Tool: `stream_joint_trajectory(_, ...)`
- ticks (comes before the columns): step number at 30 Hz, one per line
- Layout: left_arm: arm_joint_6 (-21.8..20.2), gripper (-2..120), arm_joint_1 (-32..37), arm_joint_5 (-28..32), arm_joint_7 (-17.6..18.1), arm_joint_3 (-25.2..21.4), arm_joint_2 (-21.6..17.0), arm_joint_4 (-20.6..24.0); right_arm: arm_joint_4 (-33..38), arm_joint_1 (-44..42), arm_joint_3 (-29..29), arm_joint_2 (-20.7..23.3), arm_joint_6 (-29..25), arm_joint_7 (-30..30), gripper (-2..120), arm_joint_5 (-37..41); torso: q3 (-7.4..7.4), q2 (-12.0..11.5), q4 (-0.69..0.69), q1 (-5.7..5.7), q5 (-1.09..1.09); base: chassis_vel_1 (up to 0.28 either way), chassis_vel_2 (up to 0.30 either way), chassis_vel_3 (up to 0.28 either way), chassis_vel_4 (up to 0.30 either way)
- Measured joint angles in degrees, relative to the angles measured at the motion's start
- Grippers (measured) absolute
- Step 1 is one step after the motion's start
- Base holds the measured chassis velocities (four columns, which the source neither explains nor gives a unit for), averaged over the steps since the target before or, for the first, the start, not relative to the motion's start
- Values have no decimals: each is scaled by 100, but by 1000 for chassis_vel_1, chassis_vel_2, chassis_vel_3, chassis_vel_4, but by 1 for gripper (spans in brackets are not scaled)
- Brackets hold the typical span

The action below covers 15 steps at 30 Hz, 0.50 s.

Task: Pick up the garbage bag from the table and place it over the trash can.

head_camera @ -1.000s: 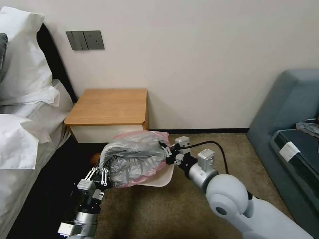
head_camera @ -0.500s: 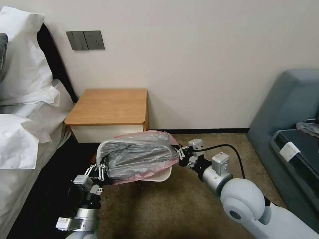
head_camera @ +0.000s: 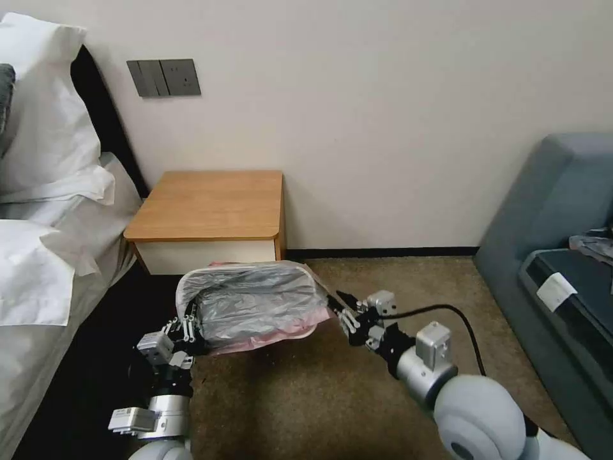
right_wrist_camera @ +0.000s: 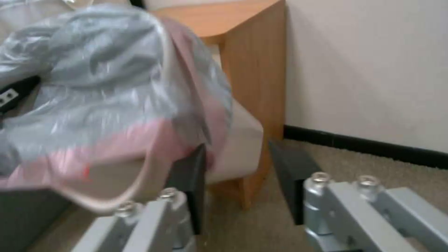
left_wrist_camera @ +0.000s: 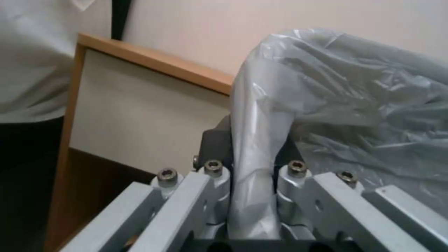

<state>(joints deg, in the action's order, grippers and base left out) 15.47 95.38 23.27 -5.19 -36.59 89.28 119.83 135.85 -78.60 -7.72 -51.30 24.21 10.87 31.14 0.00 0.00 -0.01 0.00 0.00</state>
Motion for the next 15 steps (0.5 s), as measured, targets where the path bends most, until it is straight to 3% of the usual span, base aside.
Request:
stream_joint_trajectory(4,-55,7,-10,-11,61,12,-5,10,66,-237,-146,-54,-92,-77,48,-166,0,0,0,0,0,0,0,0,0)
stream_joint_trajectory(9,-228,7,-2,-121,229,27,-16,13,339,-612,-358,-268,-461,-210,73,-693,0,0,0,0,0,0,0,0,0)
stream_joint_trajectory(15,-276,7,37,-140,285,31,-12,68,706,-722,-299,-707,-631,-221,92,-2,0,0,1,0,-1,0,0,0,0)
